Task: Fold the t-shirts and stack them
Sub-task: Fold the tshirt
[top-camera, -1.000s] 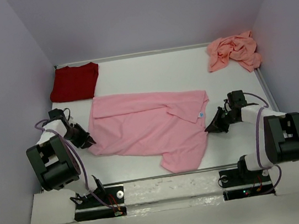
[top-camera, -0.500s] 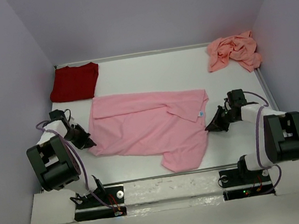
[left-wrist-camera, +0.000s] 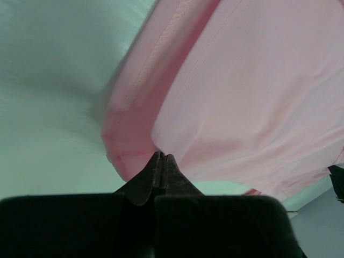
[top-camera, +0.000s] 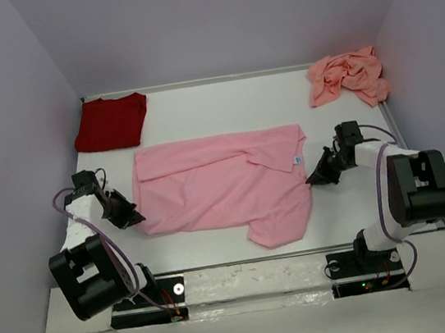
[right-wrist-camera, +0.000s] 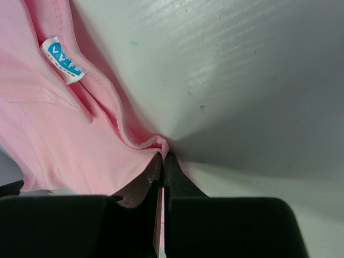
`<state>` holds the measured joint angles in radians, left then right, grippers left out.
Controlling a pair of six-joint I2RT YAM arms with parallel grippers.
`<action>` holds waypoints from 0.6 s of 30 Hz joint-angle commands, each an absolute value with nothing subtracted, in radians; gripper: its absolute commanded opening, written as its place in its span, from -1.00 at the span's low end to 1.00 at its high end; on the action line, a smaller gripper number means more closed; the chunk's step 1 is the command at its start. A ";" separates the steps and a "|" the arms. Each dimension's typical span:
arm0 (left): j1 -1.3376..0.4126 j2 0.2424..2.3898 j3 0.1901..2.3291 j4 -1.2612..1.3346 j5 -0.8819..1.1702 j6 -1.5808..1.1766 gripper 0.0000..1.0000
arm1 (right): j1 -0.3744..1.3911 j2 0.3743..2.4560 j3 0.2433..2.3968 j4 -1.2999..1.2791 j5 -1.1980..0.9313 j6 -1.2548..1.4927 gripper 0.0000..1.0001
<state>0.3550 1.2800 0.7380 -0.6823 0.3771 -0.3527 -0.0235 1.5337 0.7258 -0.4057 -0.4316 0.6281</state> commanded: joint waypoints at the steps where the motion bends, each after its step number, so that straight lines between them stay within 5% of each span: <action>1: 0.356 1.233 0.674 -0.700 0.393 -0.400 -1.00 | -0.014 1.555 0.808 -0.451 -0.353 0.612 -1.00; 18: 0.396 1.230 0.676 -0.690 0.348 -0.422 -1.00 | -0.014 1.597 0.926 -0.546 -0.212 0.589 -1.00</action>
